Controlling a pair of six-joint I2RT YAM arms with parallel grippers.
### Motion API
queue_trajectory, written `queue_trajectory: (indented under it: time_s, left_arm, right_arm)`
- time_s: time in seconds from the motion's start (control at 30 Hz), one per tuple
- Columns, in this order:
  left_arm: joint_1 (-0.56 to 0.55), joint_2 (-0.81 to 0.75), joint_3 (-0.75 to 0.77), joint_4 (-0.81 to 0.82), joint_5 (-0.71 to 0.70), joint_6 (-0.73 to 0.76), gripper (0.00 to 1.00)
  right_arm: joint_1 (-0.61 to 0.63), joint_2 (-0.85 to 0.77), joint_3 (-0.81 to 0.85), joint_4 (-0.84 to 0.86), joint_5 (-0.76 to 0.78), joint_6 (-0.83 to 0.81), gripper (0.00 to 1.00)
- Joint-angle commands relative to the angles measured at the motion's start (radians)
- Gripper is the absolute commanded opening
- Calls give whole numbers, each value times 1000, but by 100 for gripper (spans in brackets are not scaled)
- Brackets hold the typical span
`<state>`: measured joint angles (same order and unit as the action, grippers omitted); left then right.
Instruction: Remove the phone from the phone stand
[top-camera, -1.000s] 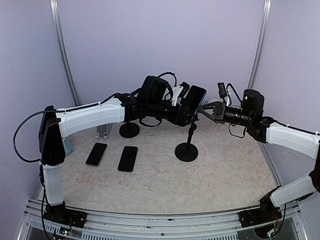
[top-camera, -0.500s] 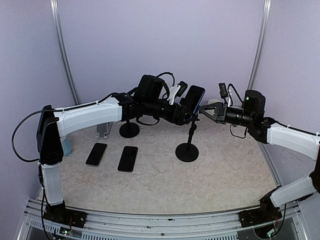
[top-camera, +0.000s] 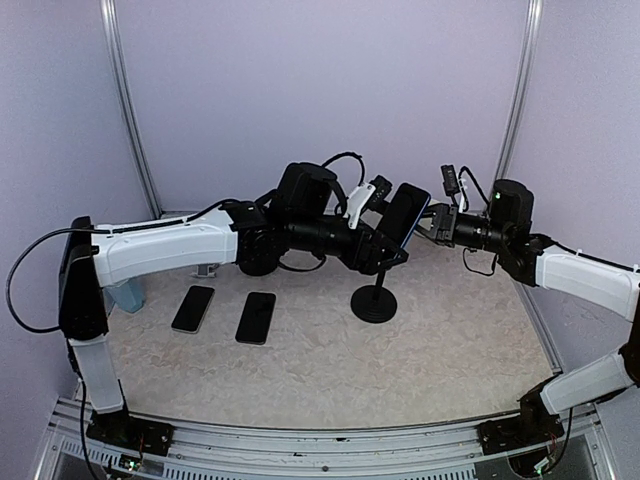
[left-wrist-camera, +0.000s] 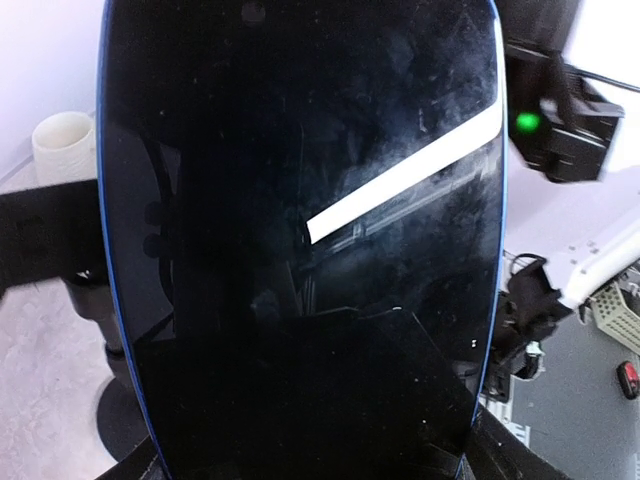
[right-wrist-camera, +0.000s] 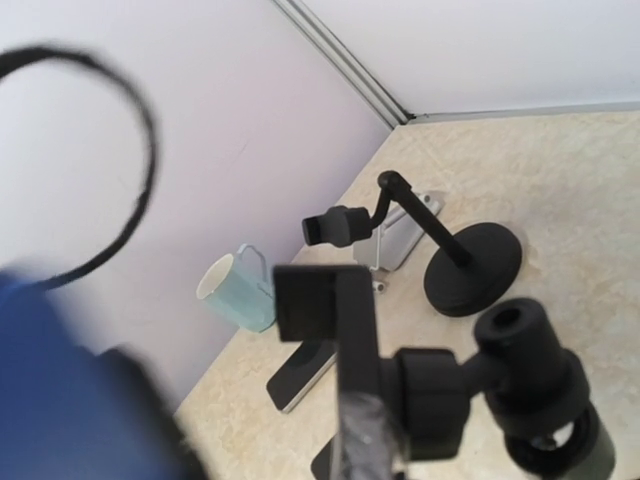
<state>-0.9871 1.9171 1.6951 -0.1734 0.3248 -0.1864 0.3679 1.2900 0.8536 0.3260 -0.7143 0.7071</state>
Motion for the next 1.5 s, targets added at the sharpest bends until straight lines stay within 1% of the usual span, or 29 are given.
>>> queue_trajectory:
  time_s: [0.0, 0.1, 0.2, 0.27, 0.3, 0.33, 0.4, 0.43, 0.5, 0.63, 0.87, 0.93, 1.17, 1.33, 1.47]
  left_arm:
    - [-32, -196, -154, 209, -22, -24, 8]
    - [-26, -317, -304, 258, -144, -77, 7]
    - [-31, -407, -447, 282, -277, -186, 6]
    - [-33, -447, -532, 264, -356, -269, 6]
    - [-32, -460, -560, 244, -415, -308, 6]
    - [-35, -468, -586, 228, -439, -335, 5]
    - [-65, -467, -617, 179, -540, -375, 4]
    - [-82, -457, -621, 143, -592, -398, 4]
    - [-103, -426, -617, 70, -654, -465, 2]
    - [-114, -356, -619, 13, -703, -592, 0]
    - [-126, -157, -520, -101, -735, -689, 0]
    - [-129, -116, -491, -122, -736, -714, 2]
    - [-129, -7, -414, -181, -722, -761, 9]
    - [-129, 50, -381, -194, -702, -771, 12]
    - [-129, 83, -366, -200, -686, -777, 13]
  right_arm:
    - [-15, -5, 12, 22, 56, -34, 0]
    - [-15, 1, 18, 30, 58, -34, 0]
    - [-15, 2, 26, 39, 57, -32, 0]
    - [-15, 2, 35, 36, 57, -35, 0]
    - [-15, 1, 39, 32, 58, -37, 0]
    - [-15, -2, 45, 30, 58, -40, 0]
    - [-14, -5, 52, 24, 58, -44, 0]
    - [-14, -8, 56, 23, 59, -46, 0]
    - [-13, -11, 64, 19, 58, -49, 0]
    - [-11, -23, 77, 4, 70, -64, 0]
    - [-9, -35, 74, -18, 87, -83, 0]
    - [-9, -35, 77, -19, 85, -84, 0]
    - [-9, -35, 83, -24, 87, -95, 0]
    - [-9, -31, 81, -20, 82, -98, 0]
    - [-9, -30, 79, -19, 78, -97, 0]
